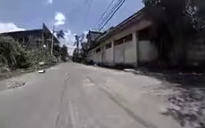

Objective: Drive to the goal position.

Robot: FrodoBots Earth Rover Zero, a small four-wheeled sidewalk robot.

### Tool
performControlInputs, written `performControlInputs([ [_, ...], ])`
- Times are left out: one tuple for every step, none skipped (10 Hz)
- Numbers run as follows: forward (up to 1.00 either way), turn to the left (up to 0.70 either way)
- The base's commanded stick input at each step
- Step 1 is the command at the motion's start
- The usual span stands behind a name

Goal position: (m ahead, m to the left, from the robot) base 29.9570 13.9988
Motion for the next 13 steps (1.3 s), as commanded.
performControlInputs([
  [1.00,0.08],
  [1.00,0.08],
  [1.00,0.08],
  [1.00,0.08],
  [1.00,0.08],
  [1.00,0.08],
  [1.00,0.08],
  [1.00,0.08],
  [1.00,0.08],
  [1.00,0.08],
  [1.00,0.08],
  [1.00,0.08],
  [1.00,0.08],
])
